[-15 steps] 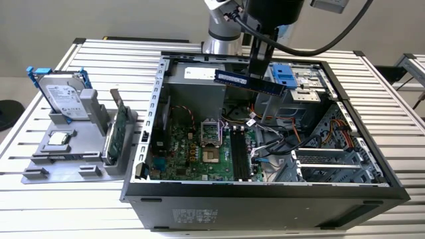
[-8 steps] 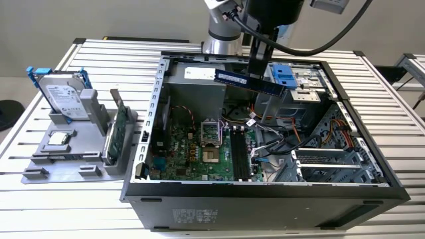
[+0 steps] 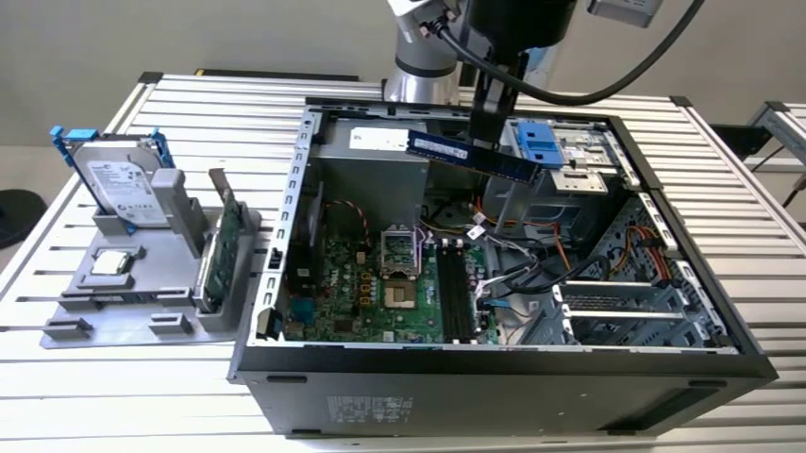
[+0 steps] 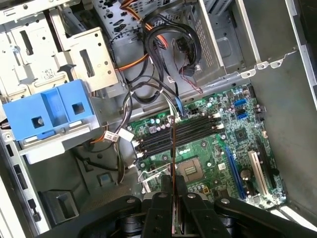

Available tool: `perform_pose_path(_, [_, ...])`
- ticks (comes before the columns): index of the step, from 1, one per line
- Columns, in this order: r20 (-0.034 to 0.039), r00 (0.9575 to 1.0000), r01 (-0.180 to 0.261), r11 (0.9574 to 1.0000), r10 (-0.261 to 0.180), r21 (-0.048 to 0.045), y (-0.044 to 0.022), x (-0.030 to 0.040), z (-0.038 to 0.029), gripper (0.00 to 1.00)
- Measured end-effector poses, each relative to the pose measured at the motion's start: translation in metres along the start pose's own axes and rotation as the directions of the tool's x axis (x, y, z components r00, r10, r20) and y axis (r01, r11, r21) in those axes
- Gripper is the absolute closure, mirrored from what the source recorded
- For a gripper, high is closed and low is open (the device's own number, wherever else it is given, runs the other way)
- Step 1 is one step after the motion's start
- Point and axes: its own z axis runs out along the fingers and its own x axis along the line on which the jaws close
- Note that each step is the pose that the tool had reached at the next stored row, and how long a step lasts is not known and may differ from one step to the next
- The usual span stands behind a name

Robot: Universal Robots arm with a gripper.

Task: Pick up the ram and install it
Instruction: 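Insert the ram into the slot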

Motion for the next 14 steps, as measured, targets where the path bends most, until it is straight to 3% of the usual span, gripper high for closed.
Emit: perform_pose_path(14, [0.0008,0.9982,-0.06,0.9982,0.06,0.0032,0.0,0.0,0.0,1.0])
